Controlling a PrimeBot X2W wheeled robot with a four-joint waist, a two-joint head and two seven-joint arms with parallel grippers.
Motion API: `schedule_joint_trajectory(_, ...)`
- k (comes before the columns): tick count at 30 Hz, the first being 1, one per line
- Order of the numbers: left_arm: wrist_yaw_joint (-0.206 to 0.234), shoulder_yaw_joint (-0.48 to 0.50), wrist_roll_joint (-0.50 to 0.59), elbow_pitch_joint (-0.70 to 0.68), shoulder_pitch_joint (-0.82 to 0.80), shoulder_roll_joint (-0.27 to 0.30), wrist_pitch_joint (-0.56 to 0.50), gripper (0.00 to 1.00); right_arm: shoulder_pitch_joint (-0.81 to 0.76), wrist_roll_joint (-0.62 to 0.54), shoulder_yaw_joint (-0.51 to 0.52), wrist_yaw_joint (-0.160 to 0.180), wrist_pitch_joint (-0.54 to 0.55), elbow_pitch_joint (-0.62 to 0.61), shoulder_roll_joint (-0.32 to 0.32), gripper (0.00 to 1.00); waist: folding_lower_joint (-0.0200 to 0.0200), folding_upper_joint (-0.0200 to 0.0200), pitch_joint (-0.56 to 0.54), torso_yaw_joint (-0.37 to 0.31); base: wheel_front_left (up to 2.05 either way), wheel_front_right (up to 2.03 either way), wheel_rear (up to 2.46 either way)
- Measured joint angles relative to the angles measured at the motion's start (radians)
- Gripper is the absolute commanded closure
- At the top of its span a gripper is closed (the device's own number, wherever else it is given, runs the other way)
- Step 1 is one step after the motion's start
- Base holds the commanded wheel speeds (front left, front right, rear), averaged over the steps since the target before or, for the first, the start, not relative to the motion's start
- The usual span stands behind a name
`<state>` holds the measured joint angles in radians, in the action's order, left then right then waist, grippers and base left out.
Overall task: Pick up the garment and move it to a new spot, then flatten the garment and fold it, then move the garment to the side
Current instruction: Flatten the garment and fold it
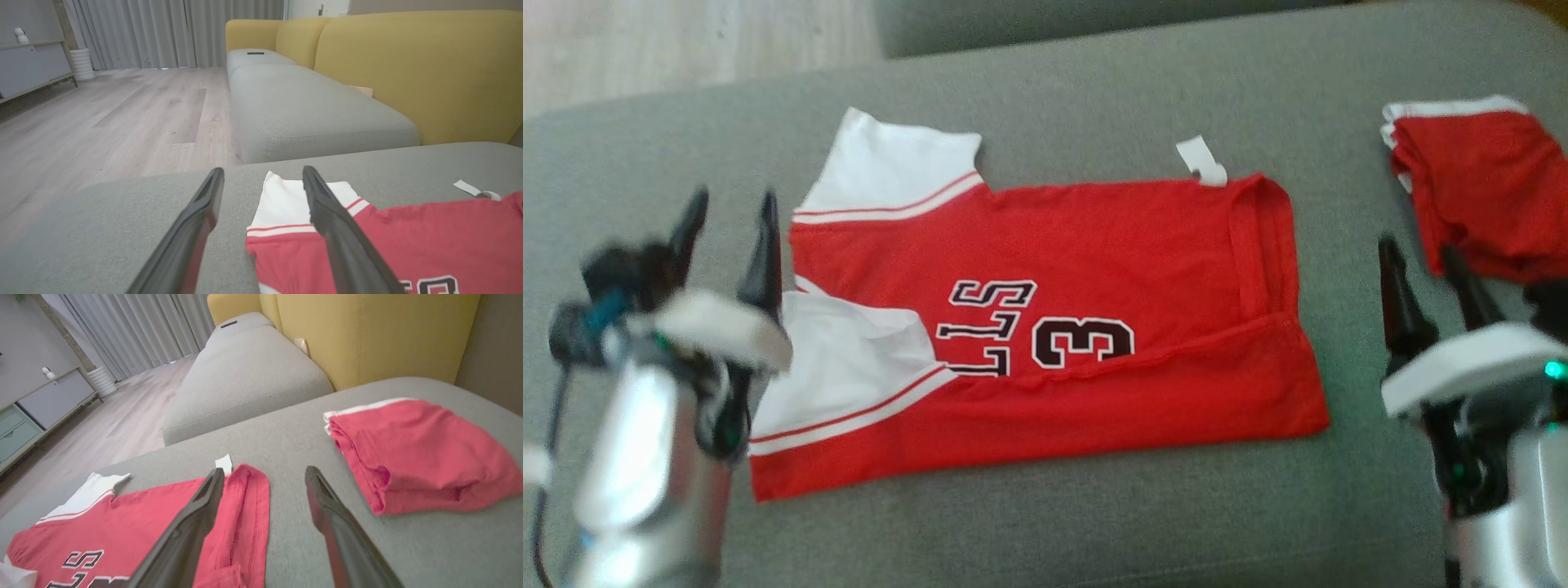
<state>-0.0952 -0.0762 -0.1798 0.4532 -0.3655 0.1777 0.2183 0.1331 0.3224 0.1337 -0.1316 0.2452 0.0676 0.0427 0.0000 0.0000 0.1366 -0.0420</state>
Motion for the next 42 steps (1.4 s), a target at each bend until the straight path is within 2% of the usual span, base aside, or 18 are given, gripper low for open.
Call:
schedule_joint_trajectory(2,-0.018,-0.016,-0.028,0.009,-0.076,0.016,-0.055,0.0,0.05,-0.016,-0.01,0.0,0.001,-0.014,0.0,0.0,0.0,0.0,0.028,-0.01,0.0,0.0,0.0)
schedule_joint_trajectory(5,-0.03,-0.083,-0.058,0.052,-0.21,0.071,-0.16,0.0,0.129,-0.034,-0.032,0.0,0.003,-0.026,0.001,0.0,0.0001,0.0,0.075,-0.027,0.0,0.0,0.0)
schedule_joint_trajectory(7,-0.029,-0.158,-0.126,0.086,-0.303,0.114,-0.24,0.0,0.182,-0.047,-0.044,0.0,0.011,-0.027,0.001,0.0,0.0002,0.0,0.109,-0.039,0.0,0.0,0.0)
schedule_joint_trajectory(8,-0.029,-0.25,-0.206,0.11,-0.385,0.159,-0.33,0.0,0.228,-0.056,-0.062,0.0,0.012,-0.027,0.002,0.0,0.0002,0.0,0.142,-0.052,0.0,0.0,0.0)
schedule_joint_trajectory(9,-0.032,-0.289,-0.248,0.121,-0.418,0.18,-0.369,0.0,0.248,-0.059,-0.071,0.0,0.012,-0.027,0.002,0.0,0.0002,0.0,0.159,-0.06,0.0,0.0,0.0)
schedule_joint_trajectory(13,-0.037,-0.415,-0.356,0.167,-0.515,0.279,-0.456,0.0,0.311,-0.06,-0.114,0.0,0.011,-0.026,0.003,0.0,0.0002,0.0,0.224,-0.094,0.0,0.0,0.0)
schedule_joint_trajectory(17,-0.037,-0.498,-0.395,0.236,-0.598,0.351,-0.482,0.0,0.352,-0.06,-0.155,0.0,0.009,-0.026,0.003,0.0,0.0003,0.0,0.284,-0.129,0.0,0.0,0.0)
schedule_joint_trajectory(21,-0.037,-0.566,-0.435,0.316,-0.681,0.372,-0.489,0.0,0.382,-0.052,-0.185,0.0,-0.003,-0.03,0.003,0.0,0.0003,0.0,0.345,-0.17,0.0,0.0,0.0)
schedule_joint_trajectory(27,-0.037,-0.606,-0.469,0.413,-0.746,0.385,-0.48,0.0,0.391,-0.039,-0.2,0.0,-0.024,-0.028,0.004,0.0,0.0002,-0.0001,0.391,-0.207,0.0,0.0,0.0)
schedule_joint_trajectory(35,-0.036,-0.673,-0.535,0.454,-0.793,0.39,-0.472,0.0,0.391,-0.04,-0.196,0.0,-0.025,-0.028,0.004,0.0,0.0,0.0,0.402,-0.22,0.0,0.0,0.0)
schedule_joint_trajectory(39,-0.036,-0.708,-0.606,0.451,-0.817,0.398,-0.518,0.0,0.392,-0.044,-0.185,0.0,-0.025,-0.028,0.004,0.0,0.0,0.0,0.409,-0.223,0.0,0.0,0.0)
schedule_joint_trajectory(40,-0.035,-0.721,-0.621,0.446,-0.822,0.401,-0.526,0.15,0.392,-0.045,-0.182,0.0,-0.025,-0.028,0.004,0.0,0.0,0.0,0.41,-0.221,0.0,0.0,0.0)
schedule_joint_trajectory(41,-0.036,-0.73,-0.634,0.441,-0.828,0.402,-0.529,0.78,0.393,-0.049,-0.177,0.0,-0.024,-0.028,0.004,0.0,0.0,0.0,0.411,-0.219,0.0,0.0,0.0)
schedule_joint_trajectory(42,-0.036,-0.741,-0.643,0.435,-0.83,0.402,-0.529,1.0,0.394,-0.053,-0.171,0.0,-0.024,-0.028,0.004,0.0,0.0,0.0,0.411,-0.217,0.0,0.0,0.0)
